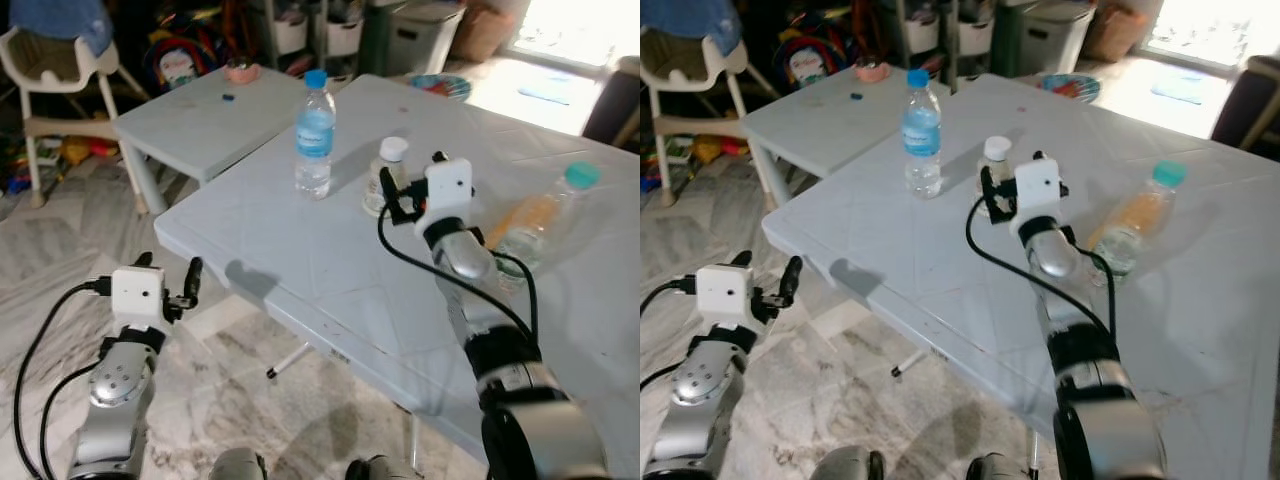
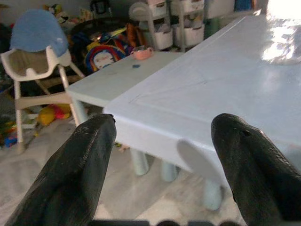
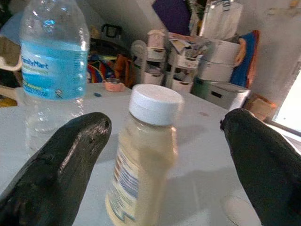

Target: Restocking fridge

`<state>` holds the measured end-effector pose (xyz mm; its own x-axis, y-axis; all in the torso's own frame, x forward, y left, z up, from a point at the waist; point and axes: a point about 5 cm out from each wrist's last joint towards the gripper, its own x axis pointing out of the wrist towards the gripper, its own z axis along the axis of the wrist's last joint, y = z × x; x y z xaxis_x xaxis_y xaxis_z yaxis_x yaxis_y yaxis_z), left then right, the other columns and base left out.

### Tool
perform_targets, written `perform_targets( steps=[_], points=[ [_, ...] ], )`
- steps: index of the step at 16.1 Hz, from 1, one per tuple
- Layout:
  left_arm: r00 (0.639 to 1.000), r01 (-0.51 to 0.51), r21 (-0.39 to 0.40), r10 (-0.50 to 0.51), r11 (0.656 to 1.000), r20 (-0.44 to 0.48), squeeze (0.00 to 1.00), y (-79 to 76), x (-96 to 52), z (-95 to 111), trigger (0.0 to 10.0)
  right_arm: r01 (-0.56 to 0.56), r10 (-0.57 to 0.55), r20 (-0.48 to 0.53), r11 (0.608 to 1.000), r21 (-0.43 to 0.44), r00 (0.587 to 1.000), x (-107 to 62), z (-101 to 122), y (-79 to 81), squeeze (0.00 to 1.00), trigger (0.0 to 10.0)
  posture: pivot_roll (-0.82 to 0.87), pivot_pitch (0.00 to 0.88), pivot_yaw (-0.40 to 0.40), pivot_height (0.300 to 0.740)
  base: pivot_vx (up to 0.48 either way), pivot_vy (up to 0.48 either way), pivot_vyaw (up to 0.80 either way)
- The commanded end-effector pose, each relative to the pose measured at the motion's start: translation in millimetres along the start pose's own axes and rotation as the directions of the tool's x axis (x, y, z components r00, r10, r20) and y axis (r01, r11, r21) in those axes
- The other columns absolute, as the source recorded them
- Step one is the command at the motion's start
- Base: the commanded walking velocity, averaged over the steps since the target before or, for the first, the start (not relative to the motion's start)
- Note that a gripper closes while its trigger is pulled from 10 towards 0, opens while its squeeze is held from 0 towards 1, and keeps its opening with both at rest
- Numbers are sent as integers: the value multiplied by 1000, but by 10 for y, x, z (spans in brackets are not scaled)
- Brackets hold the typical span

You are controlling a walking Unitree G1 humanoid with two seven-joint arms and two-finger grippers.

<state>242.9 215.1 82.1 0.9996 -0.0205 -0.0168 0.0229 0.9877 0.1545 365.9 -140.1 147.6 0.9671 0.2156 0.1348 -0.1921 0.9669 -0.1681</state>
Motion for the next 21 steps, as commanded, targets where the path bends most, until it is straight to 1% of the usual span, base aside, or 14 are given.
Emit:
perform_targets(
  steps=[1, 3, 5, 8, 9, 10, 12, 16, 20, 21],
  points=[
    [1000, 0, 21, 0, 1000, -1, 0, 38, -27, 29, 10000, -10, 9, 23, 1000, 13, 1000, 89, 94, -23, 0, 10000, 202, 82, -3, 740, 0, 0, 0],
    [1000, 0, 33, 1, 999, -9, 0, 56, -74, 26, 10000, -27, 27, 20, 1000, -1, 999, 191, 158, 0, 0, 10000, 214, 88, 1, 740, 0, 0, 0],
    [1000, 0, 38, 0, 999, -12, 0, 67, -86, 38, 10000, -22, 22, 27, 1000, -7, 999, 265, 234, -11, 0, 10000, 225, 98, 4, 740, 0, 0, 0],
    [1000, 6, 50, -5, 999, -19, 0, 84, -97, 55, 10000, -20, 20, -19, 1000, -14, 1000, 330, 235, -14, 0, 10000, 233, 111, 10, 740, 0, 0, 0],
    [1000, 6, 53, -5, 999, -22, 0, 92, -103, 55, 10000, -24, 24, -26, 1000, -8, 999, 346, 240, -6, 0, 5255, 235, 114, 11, 740, 0, 0, 0],
    [1000, 6, 54, -5, 999, -25, 0, 98, -111, 54, 10000, -31, 31, -36, 999, -5, 999, 362, 242, 6, 0, 0, 237, 116, 13, 740, 0, 0, 0],
    [999, 8, 58, -6, 998, -32, 0, 105, -120, 53, 10000, -33, 32, -64, 999, -9, 997, 398, 246, 22, 0, 0, 240, 116, 14, 740, 0, 0, 0],
    [999, 8, 58, -6, 998, -35, 0, 99, -103, 61, 10000, -51, 50, -74, 998, -20, 996, 436, 274, 53, 0, 0, 242, 109, 10, 740, 0, 0, 0],
    [999, 4, 57, -3, 998, -32, 0, 88, -72, 64, 10000, -27, 23, -53, 998, -63, 998, 429, 294, -22, 0, 0, 235, 93, 6, 740, 0, 0, 0],
    [999, -9, 66, 12, 998, -41, 0, 92, -63, 53, 10000, -24, 21, -39, 997, -80, 999, 413, 294, -47, 0, 0, 230, 81, -1, 740, 0, 0, 0]
  ],
)
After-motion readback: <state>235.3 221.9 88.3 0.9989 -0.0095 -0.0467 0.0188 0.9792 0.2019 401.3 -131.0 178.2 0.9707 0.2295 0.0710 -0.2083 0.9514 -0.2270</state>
